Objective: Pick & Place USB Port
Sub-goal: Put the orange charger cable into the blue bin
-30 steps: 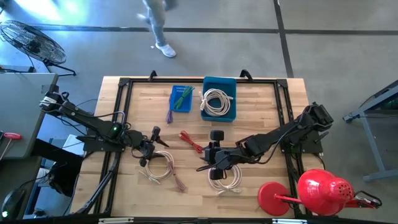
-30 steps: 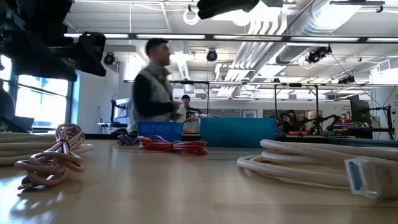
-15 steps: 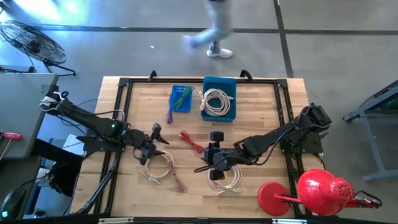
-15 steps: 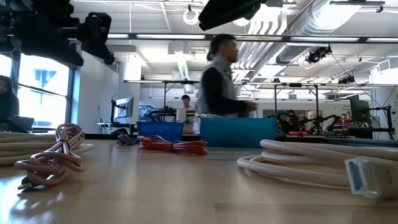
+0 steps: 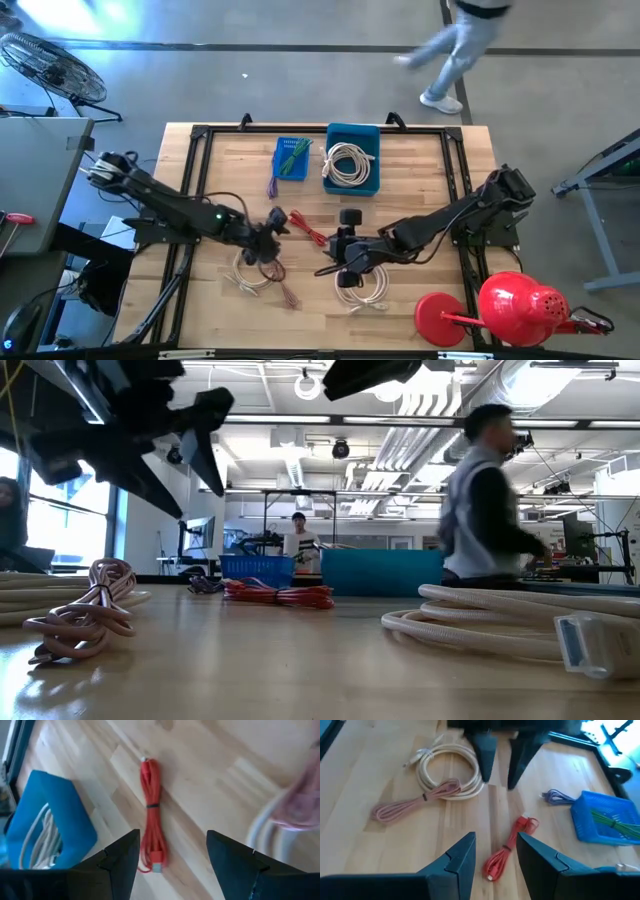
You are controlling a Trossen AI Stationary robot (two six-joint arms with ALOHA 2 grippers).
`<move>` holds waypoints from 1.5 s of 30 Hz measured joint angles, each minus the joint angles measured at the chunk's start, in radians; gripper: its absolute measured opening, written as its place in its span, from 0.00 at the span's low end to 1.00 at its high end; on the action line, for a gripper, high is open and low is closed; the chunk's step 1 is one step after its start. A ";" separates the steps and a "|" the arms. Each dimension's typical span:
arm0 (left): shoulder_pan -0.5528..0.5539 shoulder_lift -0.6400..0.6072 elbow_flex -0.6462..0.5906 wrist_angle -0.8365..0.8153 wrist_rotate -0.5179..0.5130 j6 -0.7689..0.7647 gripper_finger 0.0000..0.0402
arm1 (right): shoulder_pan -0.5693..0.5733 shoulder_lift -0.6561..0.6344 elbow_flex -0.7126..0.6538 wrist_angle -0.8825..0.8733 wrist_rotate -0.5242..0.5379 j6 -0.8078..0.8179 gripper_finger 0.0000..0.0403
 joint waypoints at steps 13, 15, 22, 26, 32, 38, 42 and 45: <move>0.112 0.124 0.045 0.091 0.024 0.154 0.55 | 0.099 -0.193 0.000 -0.303 0.332 0.277 0.33; 0.164 0.124 0.045 0.097 0.068 0.156 0.55 | 0.114 -0.202 0.000 -0.319 0.346 0.292 0.33; 0.317 0.135 0.045 0.114 0.311 0.185 0.55 | 0.144 -0.205 0.000 -0.323 0.373 0.297 0.33; 0.368 0.186 0.077 0.060 0.345 0.171 0.55 | 0.145 -0.204 0.000 -0.323 0.374 0.298 0.33; 0.372 0.287 0.147 0.034 0.363 0.175 0.55 | 0.145 -0.204 0.000 -0.336 0.374 0.309 0.33; 0.373 0.375 0.201 -0.008 0.422 0.176 0.55 | 0.145 -0.204 0.000 -0.347 0.373 0.332 0.33; 0.373 0.422 0.213 -0.007 0.429 0.176 0.55 | 0.146 -0.204 0.000 -0.351 0.368 0.341 0.33; 0.373 0.449 0.213 0.022 0.401 0.177 0.55 | 0.146 -0.204 0.000 -0.362 0.366 0.361 0.33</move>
